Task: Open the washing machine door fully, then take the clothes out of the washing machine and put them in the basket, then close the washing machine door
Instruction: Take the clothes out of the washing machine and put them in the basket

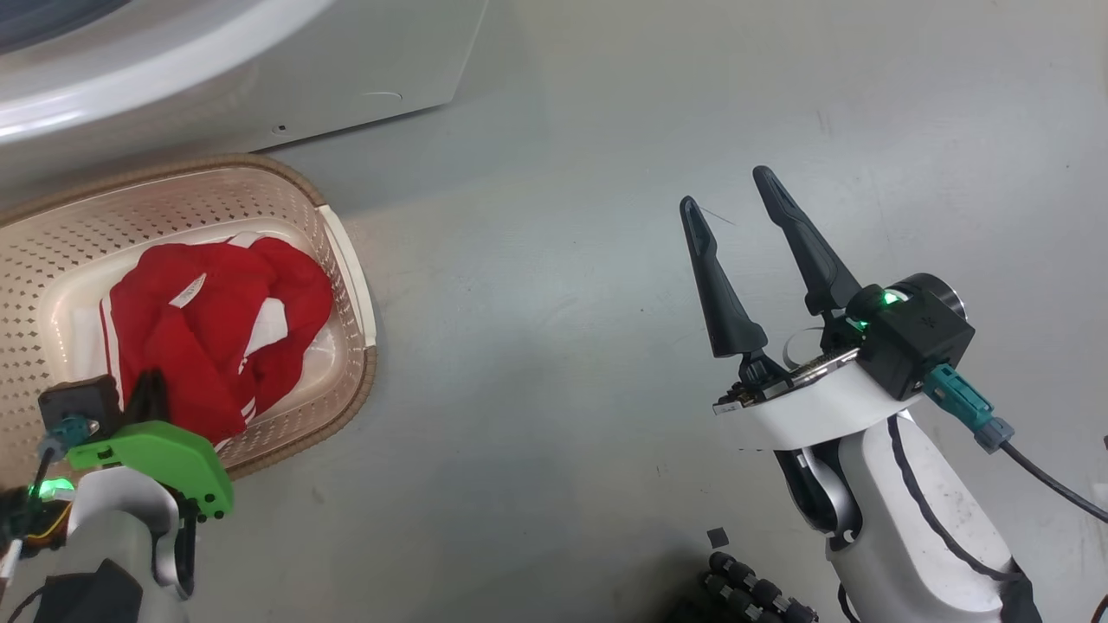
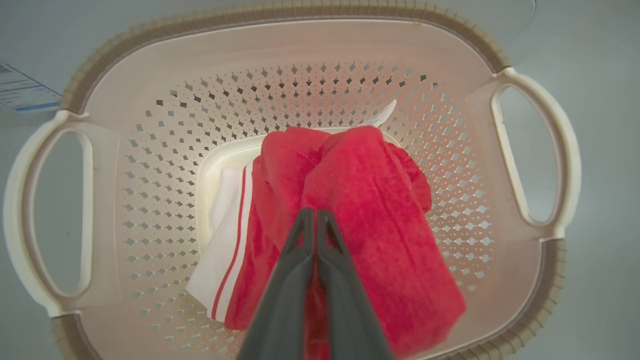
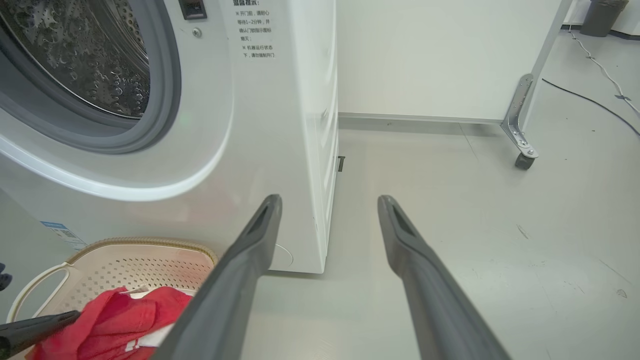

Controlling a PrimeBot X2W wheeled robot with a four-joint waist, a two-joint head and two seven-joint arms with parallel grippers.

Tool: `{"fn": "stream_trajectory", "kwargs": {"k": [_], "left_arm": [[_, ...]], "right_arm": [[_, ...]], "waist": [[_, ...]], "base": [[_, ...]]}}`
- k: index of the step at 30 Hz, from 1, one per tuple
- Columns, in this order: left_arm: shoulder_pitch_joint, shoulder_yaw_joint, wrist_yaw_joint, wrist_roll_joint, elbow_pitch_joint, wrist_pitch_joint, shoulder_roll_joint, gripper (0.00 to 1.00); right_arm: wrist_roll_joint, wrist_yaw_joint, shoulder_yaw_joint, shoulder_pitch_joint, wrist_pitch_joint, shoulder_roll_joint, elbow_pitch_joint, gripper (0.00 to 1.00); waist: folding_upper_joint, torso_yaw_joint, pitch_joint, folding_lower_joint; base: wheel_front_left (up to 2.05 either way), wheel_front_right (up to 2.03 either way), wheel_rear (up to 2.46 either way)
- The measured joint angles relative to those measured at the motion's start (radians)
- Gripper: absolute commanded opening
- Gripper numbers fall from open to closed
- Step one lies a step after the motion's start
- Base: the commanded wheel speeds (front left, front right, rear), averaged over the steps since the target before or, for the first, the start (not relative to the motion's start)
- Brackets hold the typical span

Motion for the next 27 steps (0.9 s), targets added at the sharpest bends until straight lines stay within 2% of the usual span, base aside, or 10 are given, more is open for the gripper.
{"fn": "stream_trajectory", "kwargs": {"k": [6,8,9,10,15,27], "left_arm": [[-0.037,0.006,-0.019,-0.025,0.074,0.017,-0.012,0.00],[-0.053,0.006,-0.027,-0.025,0.091,0.016,-0.016,0.41],[-0.060,0.005,-0.031,-0.025,0.099,0.016,-0.018,0.68],[-0.065,0.005,-0.037,-0.029,0.107,0.015,-0.019,1.00],[-0.072,-0.029,-0.070,-0.021,0.148,-0.003,-0.018,1.00],[-0.092,-0.066,-0.080,0.011,0.163,-0.137,-0.043,1.00]], "right_arm": [[0.001,-0.007,0.007,-0.016,0.000,0.000,0.005,1.00],[0.001,-0.007,0.007,-0.017,0.000,0.000,0.011,1.00],[0.001,-0.007,0.007,-0.018,0.000,0.000,0.015,1.00],[0.001,-0.007,0.007,-0.019,0.000,0.000,0.020,1.00],[0.001,-0.007,0.006,-0.019,0.000,0.000,0.040,1.00],[-0.020,-0.006,-0.022,-0.014,0.000,0.000,0.085,1.00]], "waist": [[0.0000,0.003,-0.001,0.0000],[0.0000,0.005,-0.004,0.0000],[0.0000,0.006,-0.007,0.0000],[0.0000,0.007,-0.011,0.0000],[0.0000,0.013,-0.038,0.0000],[0.0000,0.058,-0.137,0.0000]], "base": [[0.00,0.00,0.00],[0.00,0.00,0.00],[0.00,0.00,0.00],[0.00,0.00,0.00],[0.00,0.00,0.00],[0.00,0.00,0.00]]}}
